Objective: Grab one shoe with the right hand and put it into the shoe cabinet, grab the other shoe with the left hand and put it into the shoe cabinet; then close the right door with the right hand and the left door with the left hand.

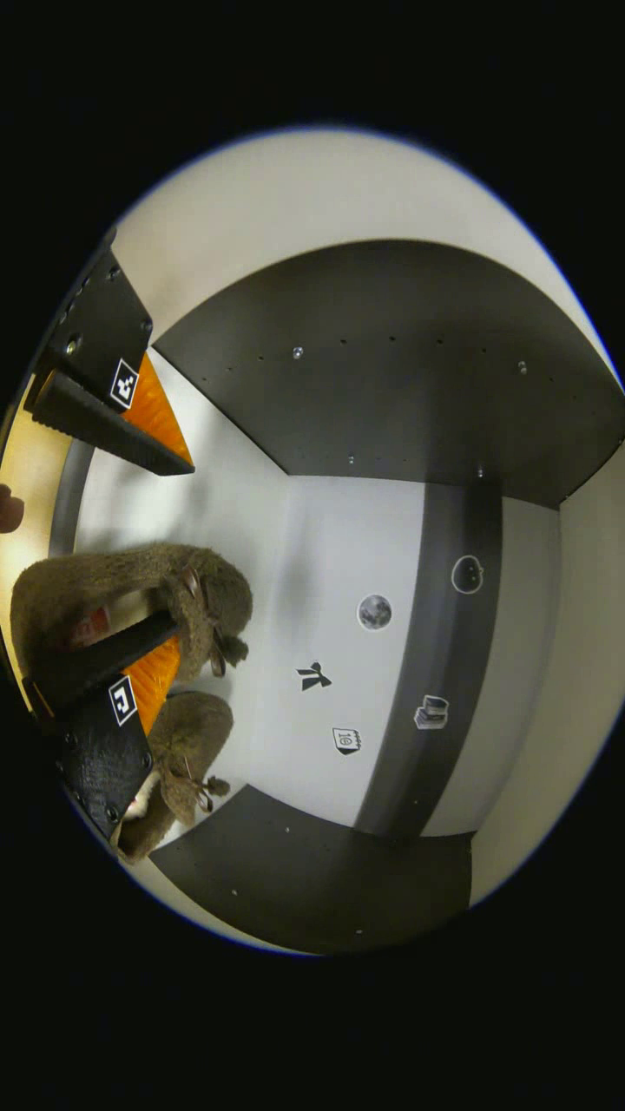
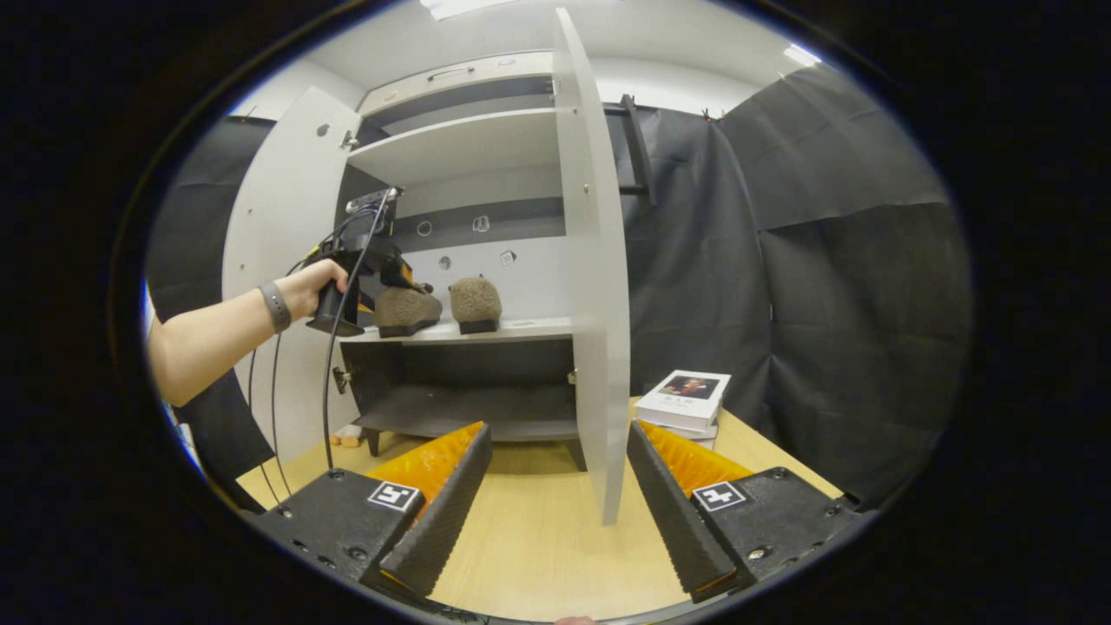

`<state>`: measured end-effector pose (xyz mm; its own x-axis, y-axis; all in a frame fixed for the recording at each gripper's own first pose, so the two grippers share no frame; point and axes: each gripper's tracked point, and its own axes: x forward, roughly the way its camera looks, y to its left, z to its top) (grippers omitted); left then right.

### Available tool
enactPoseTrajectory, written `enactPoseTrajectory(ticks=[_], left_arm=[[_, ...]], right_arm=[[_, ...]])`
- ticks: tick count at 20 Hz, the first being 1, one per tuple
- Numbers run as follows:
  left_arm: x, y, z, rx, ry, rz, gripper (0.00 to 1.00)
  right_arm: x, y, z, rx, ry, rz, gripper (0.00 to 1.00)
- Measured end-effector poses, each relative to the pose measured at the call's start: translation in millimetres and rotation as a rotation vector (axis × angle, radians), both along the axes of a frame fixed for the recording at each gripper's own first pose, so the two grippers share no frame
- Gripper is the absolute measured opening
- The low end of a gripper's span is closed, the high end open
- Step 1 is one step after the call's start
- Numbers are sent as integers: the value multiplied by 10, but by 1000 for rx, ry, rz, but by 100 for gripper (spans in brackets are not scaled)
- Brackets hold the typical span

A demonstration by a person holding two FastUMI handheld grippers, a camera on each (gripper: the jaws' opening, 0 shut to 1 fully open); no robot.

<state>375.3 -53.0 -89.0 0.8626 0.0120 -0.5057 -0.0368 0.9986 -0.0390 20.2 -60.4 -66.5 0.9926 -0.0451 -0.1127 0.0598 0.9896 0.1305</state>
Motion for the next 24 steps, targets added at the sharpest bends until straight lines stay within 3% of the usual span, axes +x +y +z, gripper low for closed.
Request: enactPoseTrajectory(ticks=[5,9,13,14,15,18,24], left_arm=[[-152,-185,343,-2,-149,-97,95],[-438,-274,407,-21,-144,-129,96],[-970,-332,733,-31,-296,-177,95],[-1118,-347,775,-37,-321,-196,100],[-1340,-366,792,-38,-350,-210,95],[-1832,-272,877,-4,-455,-196,95],[-2690,-177,619,67,-527,-156,95]], right_arm=[[-6,20,-16,2,5,15,99],[-39,27,10,4,1,25,99],[-59,33,40,1,-7,23,99],[-88,23,47,1,-8,24,99],[-110,12,61,1,-11,26,99],[-105,-25,135,-4,-30,38,99],[-64,-6,246,16,-66,70,99]])
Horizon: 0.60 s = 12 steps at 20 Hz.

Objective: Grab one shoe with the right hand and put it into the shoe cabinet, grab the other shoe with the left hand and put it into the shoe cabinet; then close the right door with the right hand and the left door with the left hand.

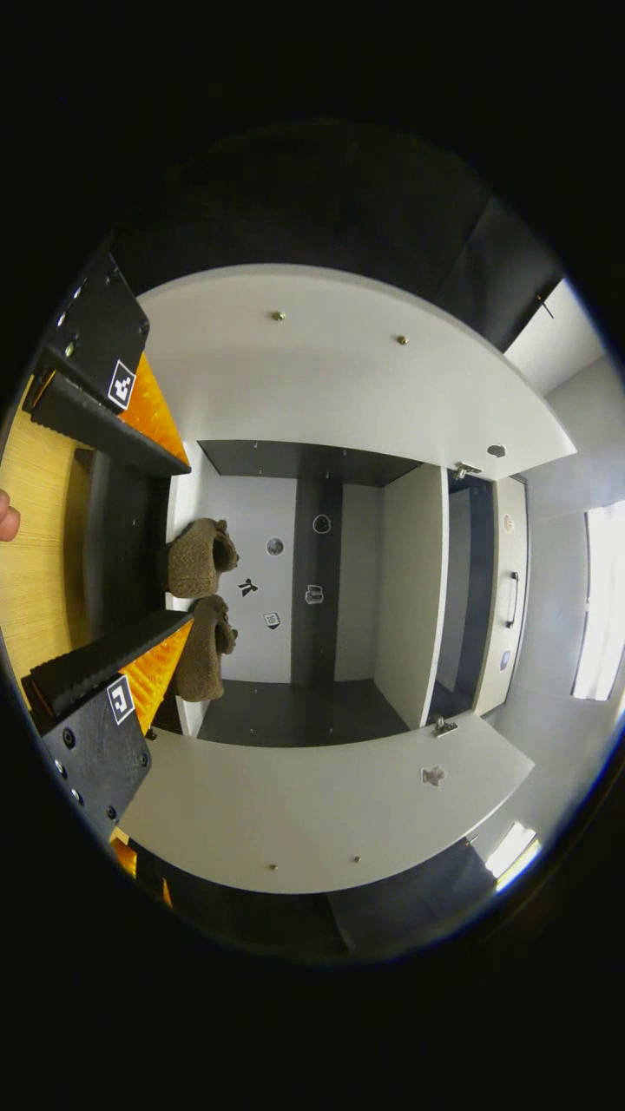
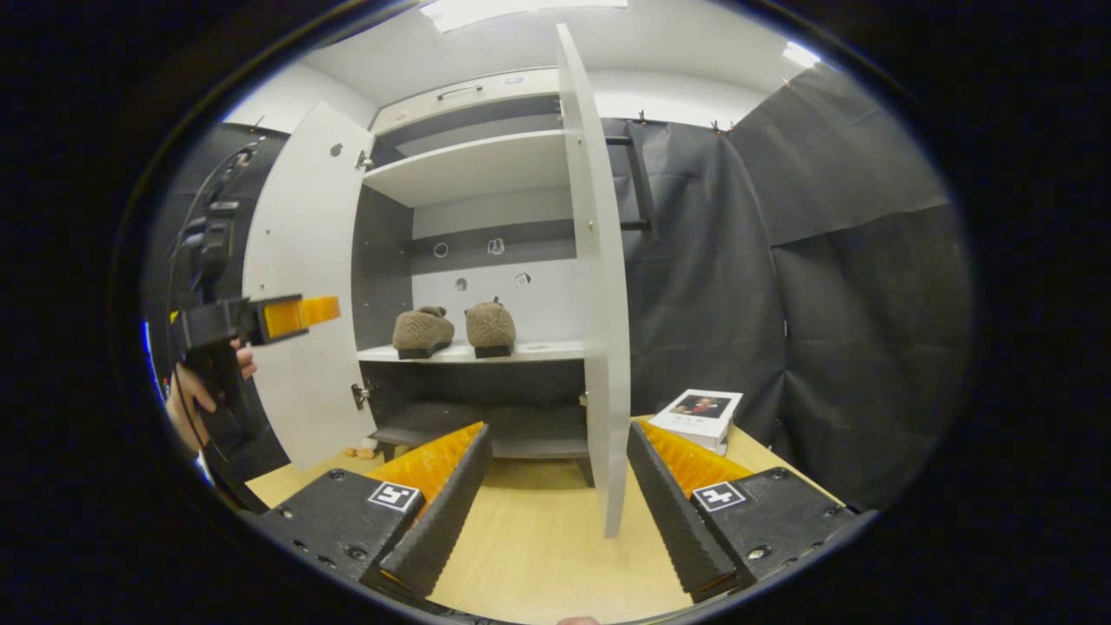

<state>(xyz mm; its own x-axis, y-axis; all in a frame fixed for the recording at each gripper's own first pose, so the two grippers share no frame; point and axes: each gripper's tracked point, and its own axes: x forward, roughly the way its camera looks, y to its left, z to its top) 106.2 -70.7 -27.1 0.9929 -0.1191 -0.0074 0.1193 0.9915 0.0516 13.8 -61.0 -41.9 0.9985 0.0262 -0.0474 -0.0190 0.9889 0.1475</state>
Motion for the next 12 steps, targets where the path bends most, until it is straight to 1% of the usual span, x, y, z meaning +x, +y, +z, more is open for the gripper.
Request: enactPoseTrajectory(ticks=[2,4,6,8,10,12], left_arm=[[-248,-13,-218,-2,28,7,95],[-426,-51,-434,-27,66,4,95],[-532,-13,-558,-37,80,20,95],[-591,-2,-604,-52,75,26,95],[-619,-15,-596,-43,66,22,95],[-616,-24,-589,-38,61,17,95]], right_arm=[[1,14,-16,7,4,11,99],[-12,-55,24,5,-8,-11,99],[-25,-153,121,-2,-23,-33,99],[-34,-231,237,-28,-19,-25,99],[-36,-398,533,-60,-66,-44,99],[-46,-629,898,-96,-130,-83,99]])
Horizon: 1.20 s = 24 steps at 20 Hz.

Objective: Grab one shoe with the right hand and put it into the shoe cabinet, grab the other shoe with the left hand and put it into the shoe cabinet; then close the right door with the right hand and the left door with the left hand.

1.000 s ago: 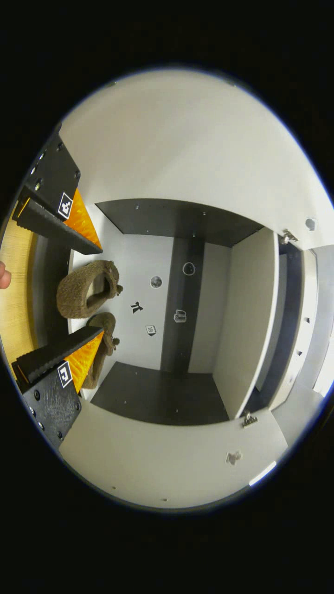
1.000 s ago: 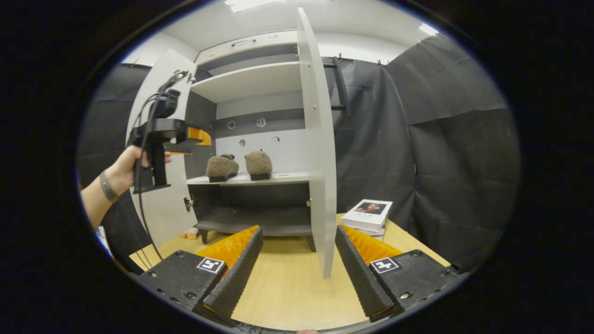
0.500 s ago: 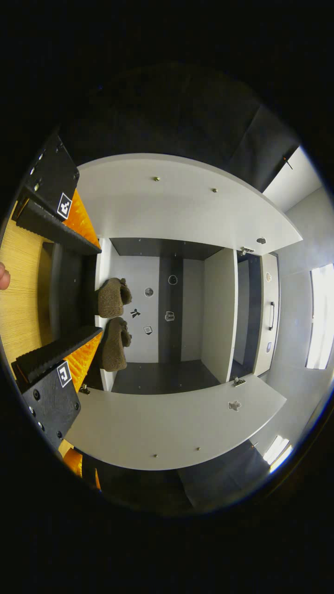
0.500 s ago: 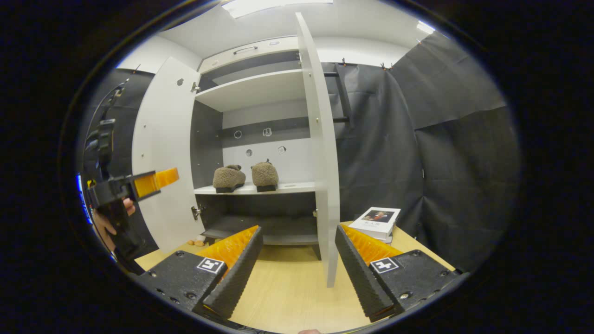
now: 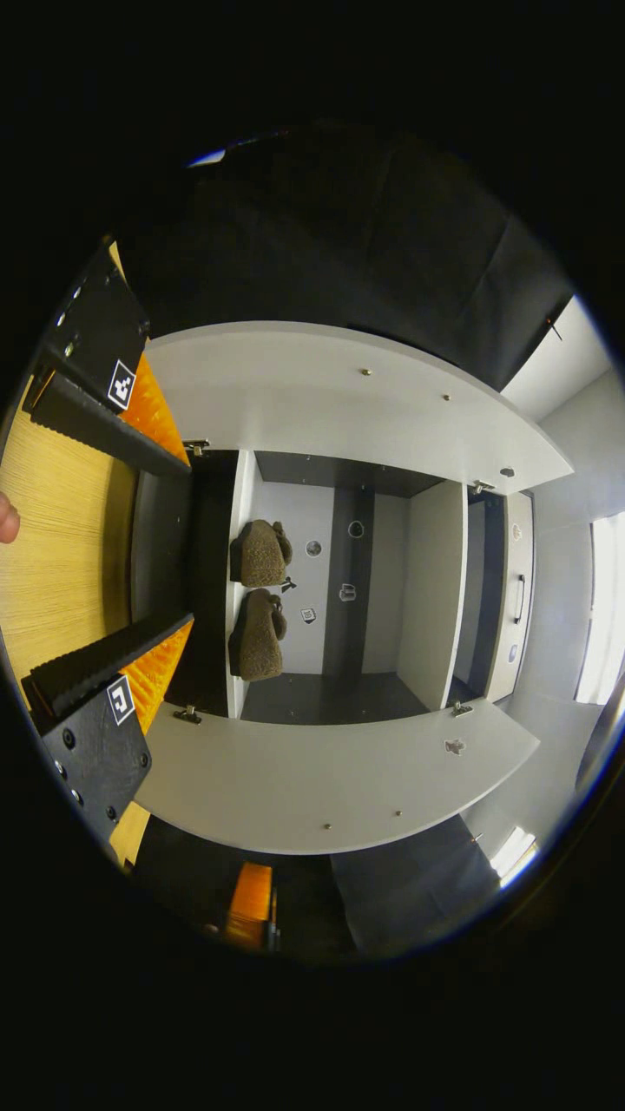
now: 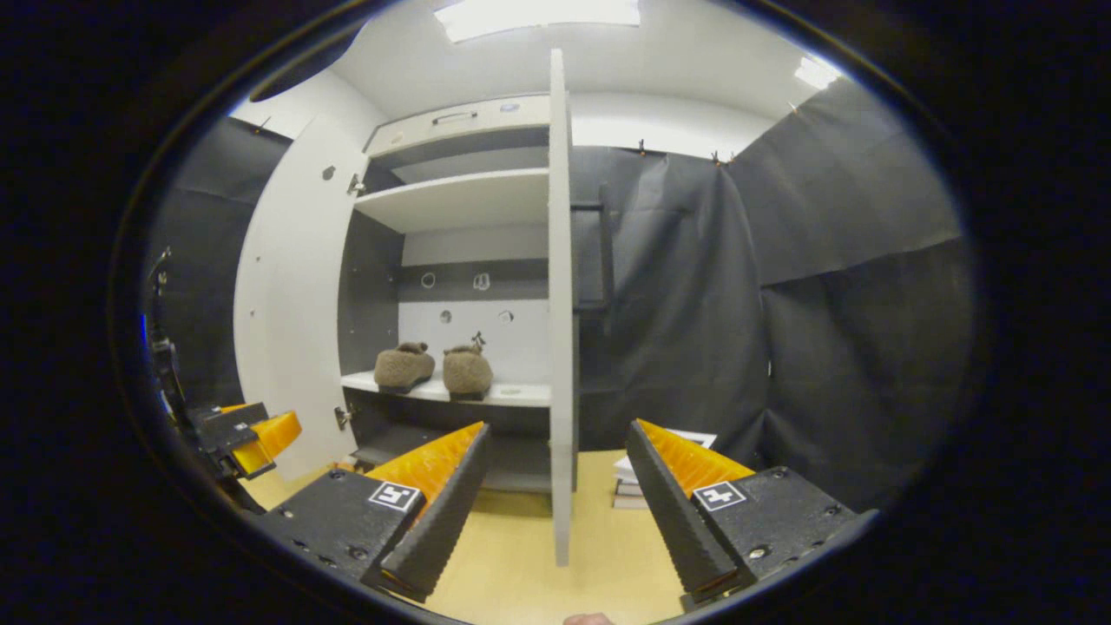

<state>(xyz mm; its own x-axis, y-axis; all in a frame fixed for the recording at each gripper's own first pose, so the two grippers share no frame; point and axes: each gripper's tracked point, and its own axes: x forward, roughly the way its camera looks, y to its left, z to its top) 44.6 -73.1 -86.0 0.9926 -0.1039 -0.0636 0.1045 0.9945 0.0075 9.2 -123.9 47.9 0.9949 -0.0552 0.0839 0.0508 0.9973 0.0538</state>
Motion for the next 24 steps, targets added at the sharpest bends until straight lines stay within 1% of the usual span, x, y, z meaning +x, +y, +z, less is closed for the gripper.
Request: enactPoseTrajectory(ticks=[2,3,4,6,7,10,13,15,18,20,22,23,24], left_arm=[[-18,-24,-11,-8,2,-9,95],[-24,-30,4,-8,-2,-12,95],[-21,-32,8,-3,-5,-15,95],[-39,-23,8,16,-9,-15,95],[-56,-43,17,16,-10,-21,95],[-78,-100,26,20,-10,-36,95],[-91,-107,22,22,-6,-37,95],[-121,-117,11,20,1,-42,95],[-141,-98,-24,33,10,-41,95],[-147,-85,-53,31,19,-39,95],[-153,-80,-76,27,28,-37,95],[-155,-75,-87,23,33,-36,95],[-145,-84,-98,21,37,-39,95]], right_arm=[[10,-173,336,-38,-59,-8,99],[24,-287,463,-52,-78,-28,99],[54,-428,565,-67,-91,-49,99],[115,-731,792,-104,-112,-118,99],[155,-850,964,-124,-138,-144,99],[337,-1099,1376,-167,-179,-201,99],[573,-1159,1569,-159,-188,-192,99],[722,-1153,1581,-125,-168,-168,99],[905,-1020,1538,-131,-148,-114,99],[948,-1006,1537,-141,-145,-118,98],[947,-988,1552,-122,-151,-113,96],[944,-951,1540,-100,-149,-97,95],[954,-917,1520,-88,-143,-78,93]])
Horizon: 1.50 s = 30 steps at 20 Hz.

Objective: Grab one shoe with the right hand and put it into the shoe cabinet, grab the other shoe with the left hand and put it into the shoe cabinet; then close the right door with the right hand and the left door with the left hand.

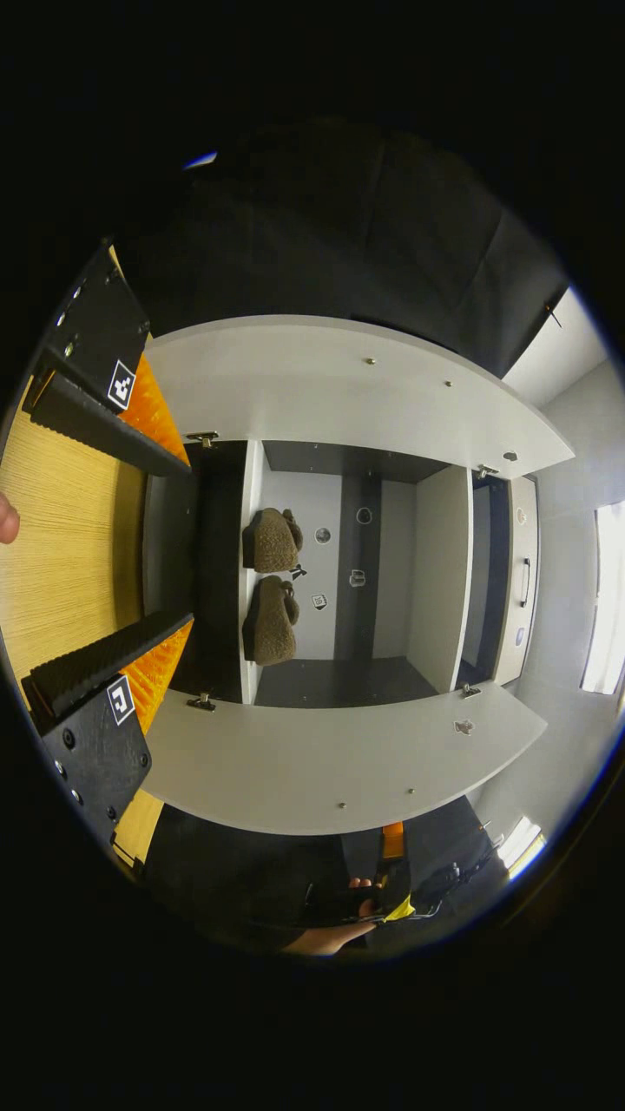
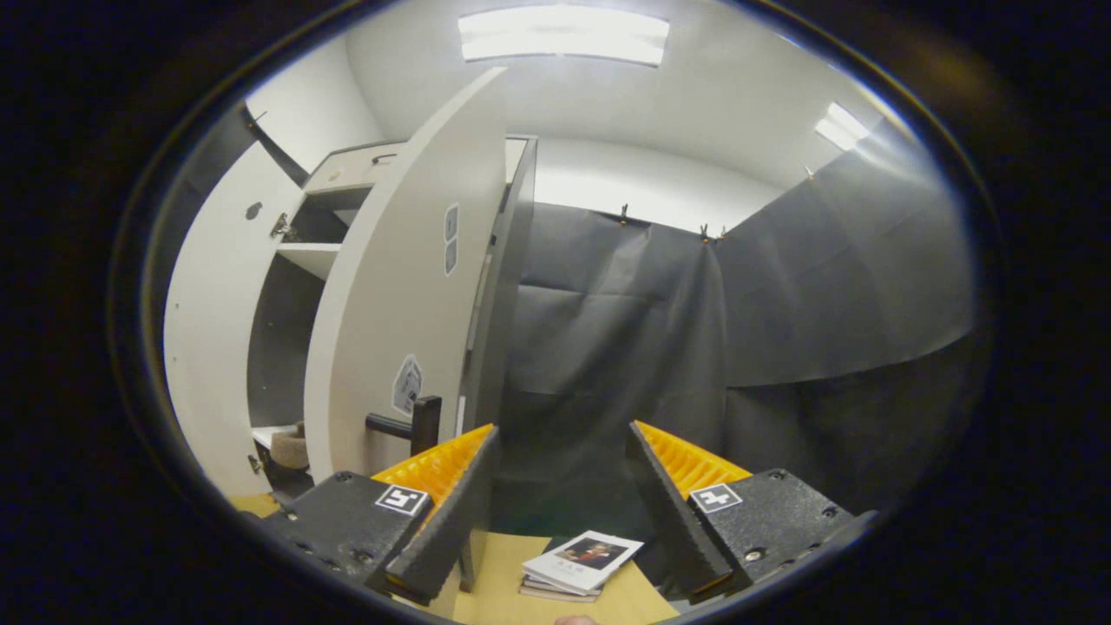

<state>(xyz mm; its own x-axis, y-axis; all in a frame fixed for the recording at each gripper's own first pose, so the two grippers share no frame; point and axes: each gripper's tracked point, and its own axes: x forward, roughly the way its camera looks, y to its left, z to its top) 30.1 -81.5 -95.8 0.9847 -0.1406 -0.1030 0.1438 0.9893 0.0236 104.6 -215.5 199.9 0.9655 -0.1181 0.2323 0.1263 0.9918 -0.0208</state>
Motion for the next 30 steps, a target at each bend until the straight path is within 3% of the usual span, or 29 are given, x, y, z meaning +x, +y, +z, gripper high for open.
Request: enactPoseTrajectory(ticks=[2,3,5,13,21,22,23,30], left_arm=[[7,-6,4,2,1,-6,95],[5,-3,18,6,-5,-8,95],[17,-5,16,8,-8,-14,95],[14,99,14,20,-1,-3,95],[-4,231,45,33,-6,17,95],[-11,247,43,33,-5,20,95],[-15,262,55,34,-6,23,95],[-56,384,58,36,-5,47,95]], right_arm=[[3,46,-32,3,15,20,92],[-7,62,-21,-1,14,16,97],[-32,124,-20,-9,9,22,90],[33,676,-26,-5,18,152,93],[150,1036,-26,29,19,217,90],[173,1092,-33,36,20,231,90],[201,1159,-32,42,21,248,97],[590,1790,-44,83,32,355,92]])
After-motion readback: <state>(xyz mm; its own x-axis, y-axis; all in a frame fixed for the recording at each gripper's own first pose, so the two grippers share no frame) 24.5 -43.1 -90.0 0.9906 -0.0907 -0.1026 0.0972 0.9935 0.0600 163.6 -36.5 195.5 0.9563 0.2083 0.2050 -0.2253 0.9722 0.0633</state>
